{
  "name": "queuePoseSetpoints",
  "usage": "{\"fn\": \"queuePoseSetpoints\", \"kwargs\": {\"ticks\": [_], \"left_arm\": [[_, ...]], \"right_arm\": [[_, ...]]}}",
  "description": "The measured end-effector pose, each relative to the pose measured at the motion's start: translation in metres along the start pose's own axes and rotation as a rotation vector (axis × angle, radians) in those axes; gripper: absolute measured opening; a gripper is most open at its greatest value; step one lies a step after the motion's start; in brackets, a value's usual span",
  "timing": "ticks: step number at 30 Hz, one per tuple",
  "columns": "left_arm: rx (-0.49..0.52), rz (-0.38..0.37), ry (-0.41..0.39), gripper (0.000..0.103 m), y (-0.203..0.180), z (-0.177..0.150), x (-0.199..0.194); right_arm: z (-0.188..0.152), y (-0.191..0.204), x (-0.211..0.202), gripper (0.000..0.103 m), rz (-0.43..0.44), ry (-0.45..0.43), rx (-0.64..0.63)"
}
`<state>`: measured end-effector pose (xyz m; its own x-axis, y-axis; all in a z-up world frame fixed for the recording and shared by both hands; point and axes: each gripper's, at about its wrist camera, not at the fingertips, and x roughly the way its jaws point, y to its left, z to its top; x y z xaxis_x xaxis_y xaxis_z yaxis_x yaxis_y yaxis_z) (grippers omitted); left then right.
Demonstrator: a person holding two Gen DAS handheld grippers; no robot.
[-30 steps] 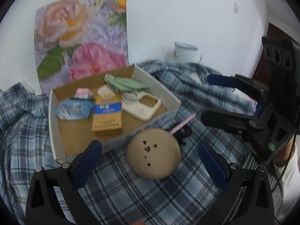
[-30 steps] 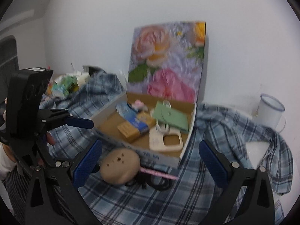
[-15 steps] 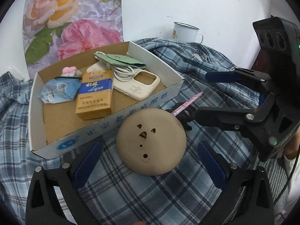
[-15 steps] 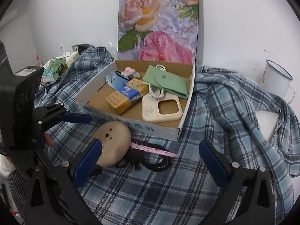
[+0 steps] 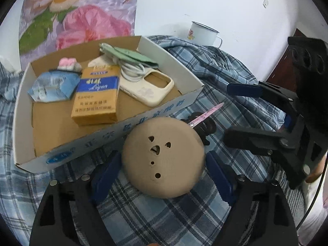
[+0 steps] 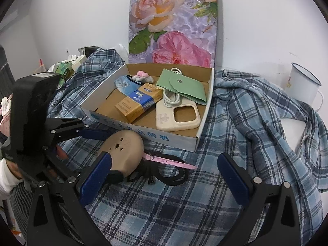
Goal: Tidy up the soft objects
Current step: 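Grasp the beige round cushion with the left gripper while the right gripper grasps the black cable with pink tag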
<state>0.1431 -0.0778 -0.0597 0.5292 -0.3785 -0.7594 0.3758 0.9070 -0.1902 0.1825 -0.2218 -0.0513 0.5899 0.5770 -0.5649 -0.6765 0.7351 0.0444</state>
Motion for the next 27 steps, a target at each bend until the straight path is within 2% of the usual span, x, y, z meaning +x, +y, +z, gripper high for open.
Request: {"fn": "queuePoseSetpoints", "kwargs": {"ticks": [8,11,16,23,24,25,27], "left_arm": [[0.003,-0.02,0.0,0.081,0.001,0.0,-0.005],[0.023,0.034,0.021,0.081,0.001,-0.003,-0.014],[0.087,0.077,0.019,0.081,0.0,-0.01,-0.031],[0.074,0.086,0.025,0.081,0.004,-0.019,-0.025],[0.082,0.09,0.028,0.081,0.002,-0.019,-0.024],[0.088,0.093,0.03,0.081,0.001,-0.02,-0.024],[0.091,0.088,0.031,0.081,0.0,-0.021,-0.023]], "right_arm": [[0.0,0.001,0.003,0.103,0.003,0.013,-0.001],[0.0,0.0,0.004,0.103,0.0,0.021,-0.001],[0.0,0.004,0.011,0.103,-0.016,0.052,-0.018],[0.001,0.014,0.026,0.103,-0.017,0.1,-0.066],[0.002,0.015,0.029,0.101,-0.021,0.112,-0.075],[0.002,0.017,0.032,0.094,-0.028,0.12,-0.086],[0.002,0.02,0.036,0.086,-0.04,0.135,-0.104]]}}
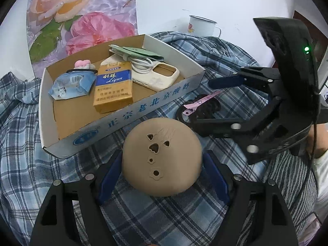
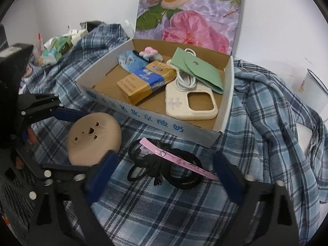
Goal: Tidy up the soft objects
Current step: 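Grasp the beige round cushion with the left gripper while the right gripper grasps the black cable with pink tag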
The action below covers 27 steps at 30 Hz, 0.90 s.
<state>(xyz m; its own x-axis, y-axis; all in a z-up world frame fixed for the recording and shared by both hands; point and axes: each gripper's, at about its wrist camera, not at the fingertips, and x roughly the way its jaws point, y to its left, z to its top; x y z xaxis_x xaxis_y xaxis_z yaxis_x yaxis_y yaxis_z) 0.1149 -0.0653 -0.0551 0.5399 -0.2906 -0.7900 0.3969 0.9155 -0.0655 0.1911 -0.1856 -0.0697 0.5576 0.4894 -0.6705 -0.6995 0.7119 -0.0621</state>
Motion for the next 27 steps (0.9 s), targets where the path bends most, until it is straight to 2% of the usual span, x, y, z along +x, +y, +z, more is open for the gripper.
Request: {"fn": "queuePoseSetpoints", "kwargs": {"ticks": [2,4,6,7,10,15,19,27], "left_arm": [[-0.001,-0.001,-0.002,0.081,0.001,0.0,-0.001],[-0.013,-0.003,-0.008,0.081,0.004,0.001,-0.003],[-0.025,-0.007,-0.009,0.081,0.005,0.002,-0.004],[-0.029,-0.006,-0.008,0.081,0.006,0.001,-0.004],[-0.032,-0.003,-0.004,0.081,0.006,0.001,-0.003],[-0.035,-0.009,-0.014,0.081,0.007,0.001,-0.006],[-0.049,-0.007,-0.025,0.081,0.009,0.001,-0.009],[-0.045,-0.019,-0.055,0.081,0.008,0.002,-0.017]], "right_arm": [[-0.001,0.002,0.005,0.084,-0.005,0.02,-0.013],[-0.001,0.003,0.007,0.07,-0.006,0.024,-0.024],[-0.002,0.005,0.008,0.062,-0.006,0.03,-0.034],[-0.003,0.005,0.008,0.053,-0.003,0.031,-0.039],[-0.004,0.007,0.008,0.039,0.005,0.027,-0.056],[-0.007,0.013,0.004,0.021,0.009,0.015,-0.093],[-0.008,0.019,0.001,0.018,-0.009,-0.012,-0.129],[-0.005,0.019,-0.015,0.017,-0.027,-0.107,-0.14]]}}
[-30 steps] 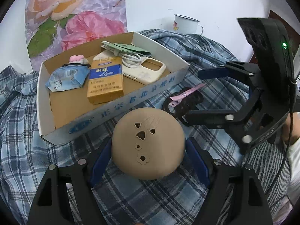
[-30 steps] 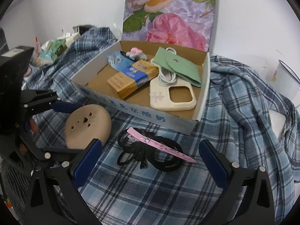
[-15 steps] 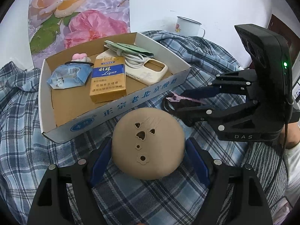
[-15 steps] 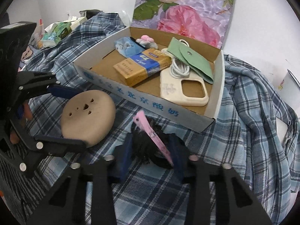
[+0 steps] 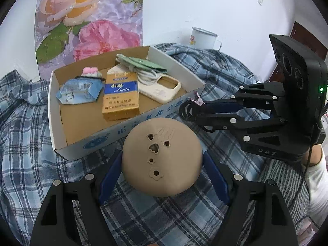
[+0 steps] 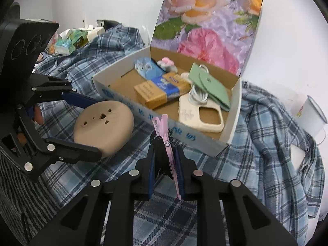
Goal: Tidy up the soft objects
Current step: 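Grasp the beige round cushion with the left gripper while the right gripper grasps the black cable with pink tag, then lift the beige cushion and black cable up off the bed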
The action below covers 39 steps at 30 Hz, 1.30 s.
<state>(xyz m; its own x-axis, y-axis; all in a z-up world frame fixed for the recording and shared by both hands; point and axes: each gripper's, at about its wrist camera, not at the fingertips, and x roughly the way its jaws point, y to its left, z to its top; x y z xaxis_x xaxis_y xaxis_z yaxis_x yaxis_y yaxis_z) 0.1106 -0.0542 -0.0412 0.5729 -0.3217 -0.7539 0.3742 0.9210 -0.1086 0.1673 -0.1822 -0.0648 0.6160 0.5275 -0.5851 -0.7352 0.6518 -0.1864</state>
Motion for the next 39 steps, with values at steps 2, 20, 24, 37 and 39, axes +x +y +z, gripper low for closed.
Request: {"fn": "queuePoseSetpoints", "kwargs": {"ticks": [2,20,24,37,39], "left_arm": [[0.004,-0.008,-0.019,0.081,-0.001,0.001,-0.005],[-0.008,0.025,-0.176,0.081,0.009,0.01,-0.038],[-0.007,0.039,-0.198,0.081,0.01,0.012,-0.044],[0.07,0.147,-0.362,0.081,-0.003,0.032,-0.094],[0.073,0.157,-0.385,0.081,-0.005,0.036,-0.103]], "right_arm": [[0.001,0.001,-0.005,0.017,-0.01,-0.027,-0.008],[0.01,0.0,-0.048,0.017,-0.033,-0.275,0.003],[0.012,-0.002,-0.06,0.017,-0.027,-0.323,0.023],[0.043,0.003,-0.121,0.017,-0.055,-0.49,-0.009],[0.049,0.005,-0.133,0.017,-0.057,-0.519,-0.017]]}}
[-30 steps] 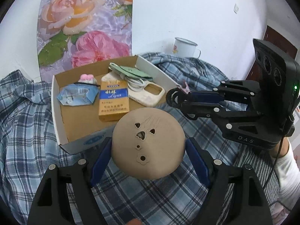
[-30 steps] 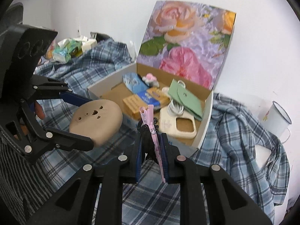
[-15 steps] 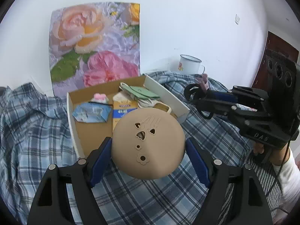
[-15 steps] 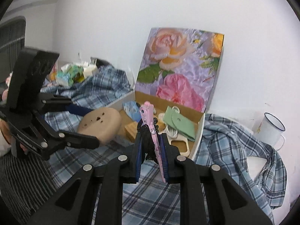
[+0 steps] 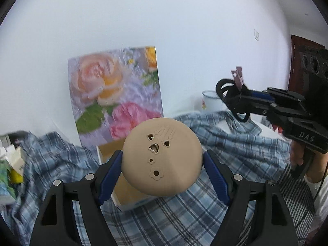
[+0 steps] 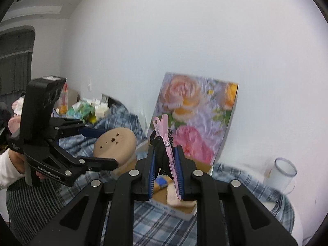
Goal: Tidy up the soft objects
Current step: 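Lift the beige cushion and black cable up off the bed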
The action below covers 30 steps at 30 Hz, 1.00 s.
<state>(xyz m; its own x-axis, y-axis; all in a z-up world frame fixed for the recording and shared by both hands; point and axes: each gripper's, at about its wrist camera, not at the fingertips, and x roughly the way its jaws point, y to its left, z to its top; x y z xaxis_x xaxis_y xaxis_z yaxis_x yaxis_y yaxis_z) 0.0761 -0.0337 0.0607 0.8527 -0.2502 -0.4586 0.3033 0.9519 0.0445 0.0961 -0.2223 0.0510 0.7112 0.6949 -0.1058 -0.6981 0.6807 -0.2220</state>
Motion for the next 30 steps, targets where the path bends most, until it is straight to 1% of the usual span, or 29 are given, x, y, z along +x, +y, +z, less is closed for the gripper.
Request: {"fn": "queuePoseSetpoints", "kwargs": {"ticks": [5,8,12,14,17,19,21,23,25,27,30], "left_arm": [[0.011,0.035,-0.066,0.081,-0.002,0.028,-0.021],[-0.002,0.033,-0.099,0.081,-0.003,0.043,-0.031],[-0.001,0.031,-0.13,0.081,-0.008,0.061,-0.046],[0.009,0.04,-0.156,0.081,-0.01,0.068,-0.054],[0.021,0.056,-0.217,0.081,-0.014,0.08,-0.068],[0.011,0.053,-0.247,0.081,-0.013,0.086,-0.072],[-0.006,0.04,-0.259,0.081,-0.011,0.093,-0.072],[-0.007,0.05,-0.271,0.081,-0.01,0.099,-0.073],[0.0,0.076,-0.29,0.081,-0.01,0.108,-0.074],[-0.003,0.085,-0.317,0.081,-0.009,0.116,-0.078],[-0.031,0.06,-0.354,0.081,-0.004,0.122,-0.081]], "right_arm": [[0.033,0.002,-0.018,0.017,-0.001,-0.092,0.0],[0.05,0.004,-0.028,0.017,-0.01,-0.149,-0.009],[0.072,0.002,-0.04,0.017,-0.001,-0.227,0.019],[0.082,0.002,-0.043,0.017,0.003,-0.249,0.021],[0.099,0.002,-0.047,0.017,0.014,-0.285,0.035],[0.11,0.004,-0.049,0.017,0.017,-0.3,0.031],[0.119,0.007,-0.05,0.017,0.019,-0.312,0.025],[0.127,0.008,-0.048,0.017,0.02,-0.321,0.021],[0.132,0.008,-0.047,0.017,0.028,-0.329,0.026],[0.134,0.009,-0.044,0.017,0.045,-0.342,0.042],[0.13,0.008,-0.035,0.017,0.098,-0.37,0.089]]}}
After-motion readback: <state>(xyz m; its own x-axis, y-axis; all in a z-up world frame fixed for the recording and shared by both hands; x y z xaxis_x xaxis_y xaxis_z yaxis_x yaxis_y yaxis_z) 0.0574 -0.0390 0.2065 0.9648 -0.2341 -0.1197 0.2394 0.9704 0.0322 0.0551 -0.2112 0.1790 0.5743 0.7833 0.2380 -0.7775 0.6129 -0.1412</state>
